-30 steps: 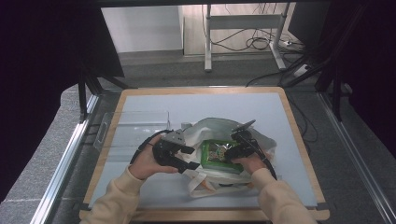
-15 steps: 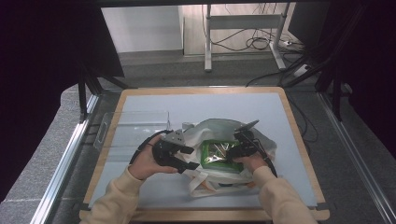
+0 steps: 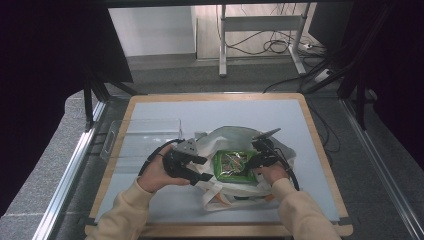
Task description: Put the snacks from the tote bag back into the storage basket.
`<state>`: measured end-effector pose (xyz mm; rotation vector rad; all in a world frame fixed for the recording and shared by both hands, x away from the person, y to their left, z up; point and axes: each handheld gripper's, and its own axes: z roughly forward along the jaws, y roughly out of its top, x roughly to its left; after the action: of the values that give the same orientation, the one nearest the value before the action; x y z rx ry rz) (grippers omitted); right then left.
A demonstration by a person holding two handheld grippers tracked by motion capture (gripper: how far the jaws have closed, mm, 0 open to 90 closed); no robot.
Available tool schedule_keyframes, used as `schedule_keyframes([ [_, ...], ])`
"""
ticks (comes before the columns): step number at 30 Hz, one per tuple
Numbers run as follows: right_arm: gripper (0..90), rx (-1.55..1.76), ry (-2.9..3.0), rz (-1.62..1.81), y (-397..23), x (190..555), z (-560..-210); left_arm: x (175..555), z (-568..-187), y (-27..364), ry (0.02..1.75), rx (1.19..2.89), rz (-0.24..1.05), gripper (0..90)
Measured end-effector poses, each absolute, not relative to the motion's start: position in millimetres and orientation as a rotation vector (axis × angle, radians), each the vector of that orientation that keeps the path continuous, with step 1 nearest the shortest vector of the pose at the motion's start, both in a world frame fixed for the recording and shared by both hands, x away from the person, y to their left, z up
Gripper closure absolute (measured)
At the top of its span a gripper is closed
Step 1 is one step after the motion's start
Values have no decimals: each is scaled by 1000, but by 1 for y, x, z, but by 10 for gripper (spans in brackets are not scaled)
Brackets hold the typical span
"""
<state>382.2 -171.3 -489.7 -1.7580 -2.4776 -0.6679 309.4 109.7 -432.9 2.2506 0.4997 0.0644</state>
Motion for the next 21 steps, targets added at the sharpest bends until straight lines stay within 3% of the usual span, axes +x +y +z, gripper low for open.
schedule_keyframes([
  [21, 859, -1601, -2633, -903, -184, 361, -450, 312, -436, 111, 517, 2255, 61, 384],
])
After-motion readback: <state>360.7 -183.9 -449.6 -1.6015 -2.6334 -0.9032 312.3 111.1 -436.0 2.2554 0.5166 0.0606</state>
